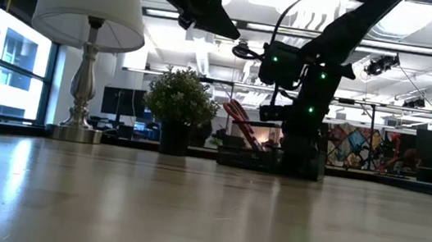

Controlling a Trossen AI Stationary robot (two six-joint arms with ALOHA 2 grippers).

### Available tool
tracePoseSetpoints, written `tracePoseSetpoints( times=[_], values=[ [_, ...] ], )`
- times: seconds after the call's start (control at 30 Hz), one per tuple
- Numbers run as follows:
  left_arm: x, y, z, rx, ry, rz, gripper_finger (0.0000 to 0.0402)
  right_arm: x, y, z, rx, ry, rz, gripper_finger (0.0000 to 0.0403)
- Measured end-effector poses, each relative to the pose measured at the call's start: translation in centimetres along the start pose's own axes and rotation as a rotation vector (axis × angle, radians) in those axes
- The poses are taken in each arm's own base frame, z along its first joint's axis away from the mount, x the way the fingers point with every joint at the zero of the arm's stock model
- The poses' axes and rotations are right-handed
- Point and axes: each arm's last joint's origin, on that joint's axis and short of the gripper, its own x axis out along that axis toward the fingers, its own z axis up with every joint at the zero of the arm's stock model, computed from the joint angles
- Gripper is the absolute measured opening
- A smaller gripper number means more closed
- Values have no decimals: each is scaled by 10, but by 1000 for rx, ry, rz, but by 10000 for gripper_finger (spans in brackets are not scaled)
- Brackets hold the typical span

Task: Pick and place office supplies into organizer
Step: Put the blue sticky notes in the black desk organizer, then adjust the black desk organizer

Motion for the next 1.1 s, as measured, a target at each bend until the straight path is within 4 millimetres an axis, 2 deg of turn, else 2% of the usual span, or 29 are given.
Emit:
tracePoseSetpoints(
  times=[0.23,0.57,0.67,0.77,0.87,1.1],
  values=[
    [0,-1,0,-7,-3,-20,1,-9,-1,-4,17,28,70,173],
    [0,-1,0,-12,-3,-20,1,-47,-13,-7,92,-43,109,211],
    [0,-1,0,-14,-3,-21,1,-57,-17,-7,161,-76,117,213],
    [0,-1,0,-14,-3,-21,1,-64,-18,-3,303,-131,200,207],
    [0,-1,0,-14,-4,-21,1,-64,-12,5,396,-177,292,197],
    [0,-1,0,-15,-4,-22,1,-38,15,15,375,-173,339,167]
  ],
)
